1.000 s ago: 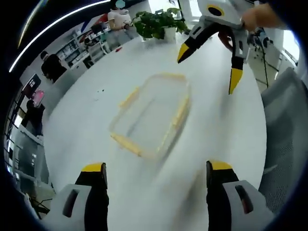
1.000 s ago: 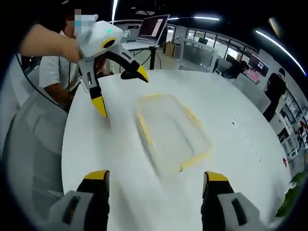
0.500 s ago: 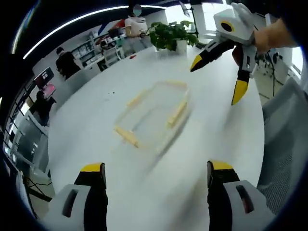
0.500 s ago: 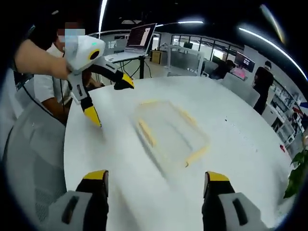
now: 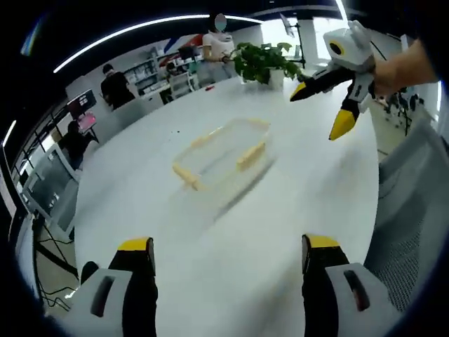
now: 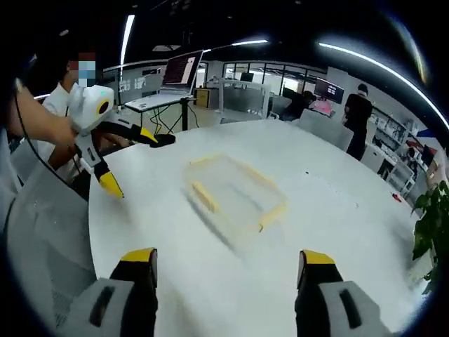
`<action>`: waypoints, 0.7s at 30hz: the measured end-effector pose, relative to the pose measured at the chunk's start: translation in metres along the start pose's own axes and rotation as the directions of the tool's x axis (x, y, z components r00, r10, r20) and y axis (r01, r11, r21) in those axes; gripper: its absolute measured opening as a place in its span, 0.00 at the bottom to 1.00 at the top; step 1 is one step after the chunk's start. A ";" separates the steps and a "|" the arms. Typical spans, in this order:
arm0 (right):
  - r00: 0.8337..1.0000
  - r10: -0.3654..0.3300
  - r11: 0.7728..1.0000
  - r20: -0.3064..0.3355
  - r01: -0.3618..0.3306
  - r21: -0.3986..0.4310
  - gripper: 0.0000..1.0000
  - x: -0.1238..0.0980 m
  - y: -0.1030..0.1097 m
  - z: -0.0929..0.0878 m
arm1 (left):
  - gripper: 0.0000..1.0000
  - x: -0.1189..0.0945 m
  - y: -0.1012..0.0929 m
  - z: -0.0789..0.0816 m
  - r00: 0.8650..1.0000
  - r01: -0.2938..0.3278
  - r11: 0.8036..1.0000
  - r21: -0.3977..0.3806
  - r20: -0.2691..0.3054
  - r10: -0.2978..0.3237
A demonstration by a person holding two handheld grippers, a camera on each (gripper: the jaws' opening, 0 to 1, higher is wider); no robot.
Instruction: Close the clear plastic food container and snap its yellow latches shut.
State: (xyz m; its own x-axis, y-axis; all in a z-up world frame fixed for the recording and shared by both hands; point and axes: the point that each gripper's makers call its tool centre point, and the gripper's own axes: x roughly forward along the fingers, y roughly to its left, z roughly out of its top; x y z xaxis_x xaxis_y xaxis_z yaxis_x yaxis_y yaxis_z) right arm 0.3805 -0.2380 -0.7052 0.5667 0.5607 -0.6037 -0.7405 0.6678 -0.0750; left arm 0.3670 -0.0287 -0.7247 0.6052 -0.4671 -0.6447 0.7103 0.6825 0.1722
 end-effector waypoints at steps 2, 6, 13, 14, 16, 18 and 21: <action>1.000 -0.011 1.000 0.016 0.011 0.013 0.81 -0.004 0.001 -0.003 | 0.84 -0.003 -0.002 -0.004 1.000 -0.004 1.000 -0.002 -0.001 0.004; 0.999 -0.025 0.999 0.036 0.024 0.043 0.81 -0.011 0.004 -0.009 | 0.84 -0.011 -0.004 -0.008 1.000 -0.017 1.000 -0.015 0.011 0.017; 0.997 -0.058 0.995 0.057 0.053 0.087 0.80 -0.026 0.013 -0.023 | 0.83 -0.025 -0.007 -0.019 0.999 -0.031 0.999 -0.044 0.024 0.032; 0.995 -0.074 0.994 0.067 0.069 0.083 0.80 -0.028 0.013 -0.023 | 0.83 -0.026 -0.008 -0.020 0.999 -0.032 0.999 -0.041 0.025 0.033; 0.995 -0.068 0.993 0.066 0.061 0.103 0.80 -0.031 0.020 -0.029 | 0.83 -0.029 -0.010 -0.023 0.999 -0.032 0.999 -0.039 0.024 0.033; 0.995 -0.073 0.991 0.066 0.064 0.117 0.80 -0.033 0.025 -0.035 | 0.83 -0.032 -0.011 -0.026 0.999 -0.037 0.998 -0.042 0.024 0.038; 0.996 -0.073 0.991 0.059 0.066 0.119 0.80 -0.035 0.033 -0.042 | 0.83 -0.036 -0.013 -0.030 0.999 -0.035 0.998 -0.055 0.029 0.037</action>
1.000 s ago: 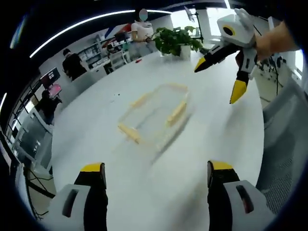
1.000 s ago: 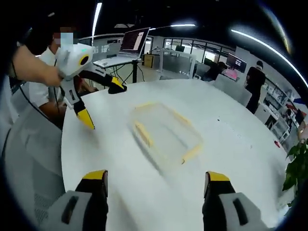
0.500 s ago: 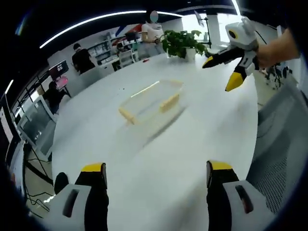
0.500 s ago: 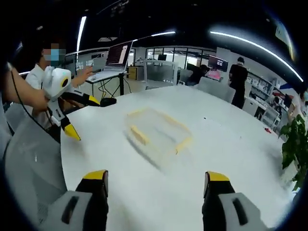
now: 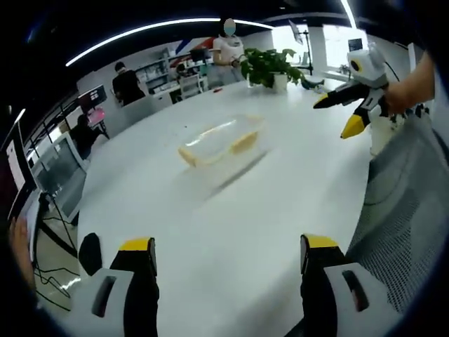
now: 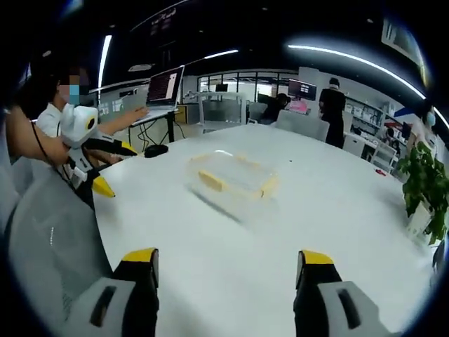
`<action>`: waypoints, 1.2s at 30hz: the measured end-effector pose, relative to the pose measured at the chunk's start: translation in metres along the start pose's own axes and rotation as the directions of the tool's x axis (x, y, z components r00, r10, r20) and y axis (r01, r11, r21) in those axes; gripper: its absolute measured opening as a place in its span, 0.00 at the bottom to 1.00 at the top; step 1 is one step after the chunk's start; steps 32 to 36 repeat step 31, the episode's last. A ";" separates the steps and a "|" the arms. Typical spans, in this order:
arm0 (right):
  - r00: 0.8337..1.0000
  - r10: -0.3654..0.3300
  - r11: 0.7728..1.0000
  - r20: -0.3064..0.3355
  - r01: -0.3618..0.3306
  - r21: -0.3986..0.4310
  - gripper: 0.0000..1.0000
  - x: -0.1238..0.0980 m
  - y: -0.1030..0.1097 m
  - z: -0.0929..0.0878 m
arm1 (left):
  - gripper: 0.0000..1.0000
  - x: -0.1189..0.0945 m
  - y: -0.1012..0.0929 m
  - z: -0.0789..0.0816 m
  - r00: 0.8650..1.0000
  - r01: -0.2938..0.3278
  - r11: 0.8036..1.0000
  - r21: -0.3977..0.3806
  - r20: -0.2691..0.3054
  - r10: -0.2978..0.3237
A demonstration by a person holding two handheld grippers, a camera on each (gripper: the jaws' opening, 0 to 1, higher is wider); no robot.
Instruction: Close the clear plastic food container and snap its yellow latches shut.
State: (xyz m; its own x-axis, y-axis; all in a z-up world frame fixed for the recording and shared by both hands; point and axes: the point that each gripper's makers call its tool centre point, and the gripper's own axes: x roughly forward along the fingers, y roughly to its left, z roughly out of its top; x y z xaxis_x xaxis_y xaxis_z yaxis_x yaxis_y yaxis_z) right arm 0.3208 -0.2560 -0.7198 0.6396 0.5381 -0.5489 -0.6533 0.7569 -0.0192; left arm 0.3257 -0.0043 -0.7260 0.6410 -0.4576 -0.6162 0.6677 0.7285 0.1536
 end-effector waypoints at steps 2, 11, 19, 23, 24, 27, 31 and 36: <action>1.000 0.001 1.000 -0.003 -0.001 0.005 0.80 -0.002 0.004 -0.004 | 0.82 -0.002 -0.003 -0.002 1.000 0.008 1.000 -0.009 0.000 -0.008; 1.000 -0.021 1.000 -0.011 0.021 -0.013 0.78 -0.005 0.000 -0.004 | 0.82 -0.007 -0.005 -0.003 1.000 0.001 0.999 -0.048 0.027 0.000; 0.999 -0.028 0.999 -0.017 0.027 -0.019 0.78 -0.005 -0.002 -0.006 | 0.82 -0.005 -0.006 -0.003 1.000 -0.001 0.999 -0.038 0.025 0.002; 0.999 -0.026 0.999 -0.019 0.025 -0.022 0.78 -0.005 -0.001 -0.006 | 0.82 -0.004 -0.007 -0.004 1.000 0.002 0.999 -0.040 0.022 -0.001; 1.000 -0.025 0.999 -0.019 0.025 -0.022 0.78 -0.005 -0.001 -0.006 | 0.82 -0.004 -0.006 -0.003 1.000 0.000 0.999 -0.040 0.022 0.000; 0.999 -0.027 0.999 -0.018 0.026 -0.023 0.78 -0.005 -0.001 -0.006 | 0.82 -0.004 -0.007 -0.004 1.000 0.003 0.999 -0.044 0.020 -0.002; 0.999 -0.025 1.000 -0.020 0.025 -0.019 0.78 -0.005 -0.001 -0.006 | 0.82 -0.004 -0.008 -0.004 1.000 0.008 0.999 -0.038 0.020 -0.007; 0.999 -0.025 1.000 -0.020 0.025 -0.019 0.78 -0.005 -0.001 -0.006 | 0.82 -0.004 -0.008 -0.004 1.000 0.008 0.999 -0.038 0.020 -0.007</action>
